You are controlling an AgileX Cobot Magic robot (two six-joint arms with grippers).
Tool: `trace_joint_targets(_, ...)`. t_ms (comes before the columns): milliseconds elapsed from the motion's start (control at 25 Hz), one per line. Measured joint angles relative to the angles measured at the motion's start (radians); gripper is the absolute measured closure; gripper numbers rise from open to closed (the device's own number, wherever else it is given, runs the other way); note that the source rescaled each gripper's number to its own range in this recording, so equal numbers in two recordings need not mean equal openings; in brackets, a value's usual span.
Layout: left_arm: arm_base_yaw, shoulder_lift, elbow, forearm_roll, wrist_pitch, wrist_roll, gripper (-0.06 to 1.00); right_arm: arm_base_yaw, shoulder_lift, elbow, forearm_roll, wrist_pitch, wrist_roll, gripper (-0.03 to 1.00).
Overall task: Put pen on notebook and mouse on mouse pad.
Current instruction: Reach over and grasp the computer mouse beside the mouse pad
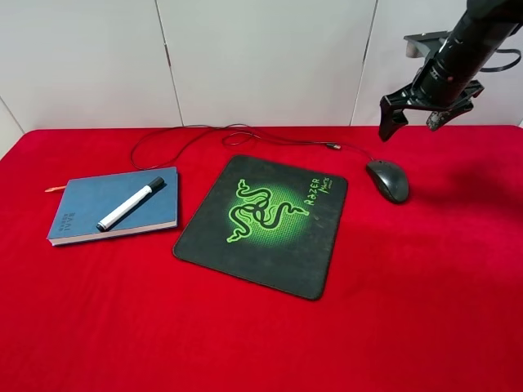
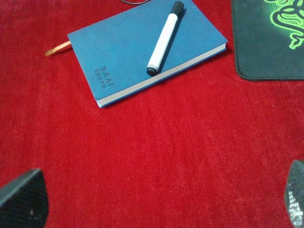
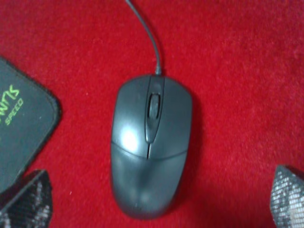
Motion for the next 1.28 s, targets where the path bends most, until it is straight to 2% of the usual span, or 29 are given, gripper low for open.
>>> trace_joint_targets(840, 0.000, 0.000, 0.000, 0.000, 0.000, -0.001, -0.05, 0.000, 0.160, -0.004, 0.016, -0.010, 0.003, -0.03)
trace_joint_targets(1280, 0.000, 0.000, 0.000, 0.001, 0.000, -0.001, -0.05, 0.000, 0.229, -0.004, 0.066, -0.019, -0.004, -0.03)
